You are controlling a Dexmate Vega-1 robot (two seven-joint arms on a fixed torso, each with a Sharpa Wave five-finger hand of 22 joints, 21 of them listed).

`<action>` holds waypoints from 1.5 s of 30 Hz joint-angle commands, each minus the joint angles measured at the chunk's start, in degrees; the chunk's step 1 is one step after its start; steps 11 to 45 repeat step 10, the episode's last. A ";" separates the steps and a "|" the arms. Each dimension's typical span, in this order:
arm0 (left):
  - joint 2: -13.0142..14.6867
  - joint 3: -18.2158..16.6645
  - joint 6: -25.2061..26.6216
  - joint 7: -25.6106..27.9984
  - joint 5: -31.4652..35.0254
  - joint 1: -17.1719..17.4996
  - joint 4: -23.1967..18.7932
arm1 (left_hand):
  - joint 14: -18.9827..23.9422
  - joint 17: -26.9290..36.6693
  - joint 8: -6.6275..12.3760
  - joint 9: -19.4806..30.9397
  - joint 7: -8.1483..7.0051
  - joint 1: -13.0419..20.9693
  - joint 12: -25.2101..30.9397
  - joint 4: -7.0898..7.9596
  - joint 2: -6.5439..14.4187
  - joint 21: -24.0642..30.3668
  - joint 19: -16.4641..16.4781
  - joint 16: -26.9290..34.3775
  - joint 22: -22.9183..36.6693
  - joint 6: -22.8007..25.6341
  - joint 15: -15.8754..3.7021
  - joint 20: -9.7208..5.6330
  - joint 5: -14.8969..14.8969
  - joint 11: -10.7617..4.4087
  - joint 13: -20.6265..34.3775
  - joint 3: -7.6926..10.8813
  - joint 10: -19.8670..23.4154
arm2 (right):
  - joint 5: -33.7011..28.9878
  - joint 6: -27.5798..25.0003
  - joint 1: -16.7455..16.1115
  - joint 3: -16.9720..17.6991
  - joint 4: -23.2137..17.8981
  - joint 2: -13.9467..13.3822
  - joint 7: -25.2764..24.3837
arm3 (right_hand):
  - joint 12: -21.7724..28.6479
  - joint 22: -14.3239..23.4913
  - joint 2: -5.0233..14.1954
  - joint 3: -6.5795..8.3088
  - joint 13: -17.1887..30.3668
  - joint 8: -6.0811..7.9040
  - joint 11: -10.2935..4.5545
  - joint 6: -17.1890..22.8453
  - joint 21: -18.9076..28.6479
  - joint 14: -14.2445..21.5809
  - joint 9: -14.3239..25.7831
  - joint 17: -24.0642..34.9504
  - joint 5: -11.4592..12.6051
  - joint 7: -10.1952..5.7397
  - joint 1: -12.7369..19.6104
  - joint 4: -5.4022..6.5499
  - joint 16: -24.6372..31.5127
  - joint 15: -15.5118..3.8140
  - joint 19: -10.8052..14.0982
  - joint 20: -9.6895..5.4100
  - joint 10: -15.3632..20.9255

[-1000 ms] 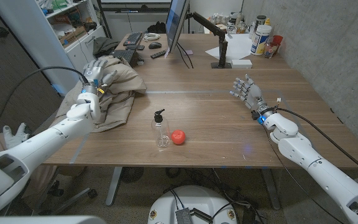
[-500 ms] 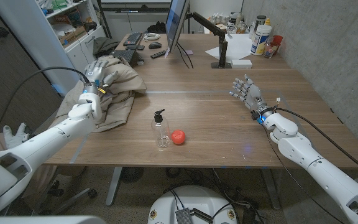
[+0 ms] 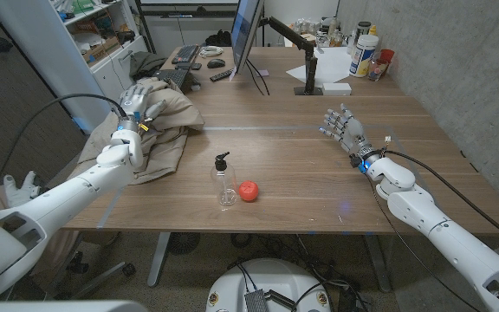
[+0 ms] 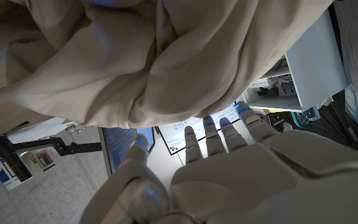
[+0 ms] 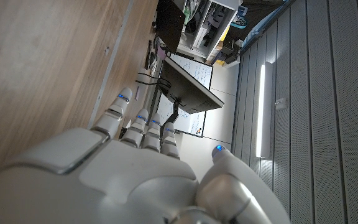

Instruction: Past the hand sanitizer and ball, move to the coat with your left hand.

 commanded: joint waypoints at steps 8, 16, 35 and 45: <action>0.65 0.04 1.27 -0.24 0.85 0.43 -1.78 | 0.10 0.14 0.31 0.30 0.15 -0.13 -0.02 0.08 0.14 -0.15 -0.08 0.07 -0.01 0.29 -3.51 -0.20 0.44 -0.20 0.11 -0.07 0.37 | 0.26 0.18 -0.42 0.28 -0.61 -0.12 -0.22 | -0.16 0.16 0.05 -0.17 0.03 0.40 -0.04 0.27 -0.25 0.34 0.05 0.19 0.25 0.01 0.52 0.09 0.32 -1.01 0.57 0.15 -0.23; 0.78 -0.16 1.11 -0.14 0.73 0.56 -1.99 | 0.10 0.14 0.30 0.30 0.18 -0.11 -0.02 0.09 0.14 -0.15 -0.07 0.07 -0.01 0.28 -3.51 -0.19 0.45 -0.18 0.11 -0.08 0.38 | 0.20 0.21 -0.34 0.19 -0.53 -0.12 -0.05 | -0.15 0.16 0.05 -0.18 0.03 0.39 0.00 0.26 -0.25 0.35 0.05 0.19 0.25 0.02 0.52 0.09 0.33 -1.01 0.58 0.16 -0.19; 0.78 -0.16 1.11 -0.14 0.73 0.56 -1.99 | 0.10 0.14 0.30 0.30 0.18 -0.11 -0.02 0.09 0.14 -0.15 -0.07 0.07 -0.01 0.28 -3.51 -0.19 0.45 -0.18 0.11 -0.08 0.38 | 0.20 0.21 -0.34 0.19 -0.53 -0.12 -0.05 | -0.15 0.16 0.05 -0.18 0.03 0.39 0.00 0.26 -0.25 0.35 0.05 0.19 0.25 0.02 0.52 0.09 0.33 -1.01 0.58 0.16 -0.19; 0.78 -0.16 1.11 -0.14 0.73 0.56 -1.99 | 0.10 0.14 0.30 0.30 0.18 -0.11 -0.02 0.09 0.14 -0.15 -0.07 0.07 -0.01 0.28 -3.51 -0.19 0.45 -0.18 0.11 -0.08 0.38 | 0.20 0.21 -0.34 0.19 -0.53 -0.12 -0.05 | -0.15 0.16 0.05 -0.18 0.03 0.39 0.00 0.26 -0.25 0.35 0.05 0.19 0.25 0.02 0.52 0.09 0.33 -1.01 0.58 0.16 -0.19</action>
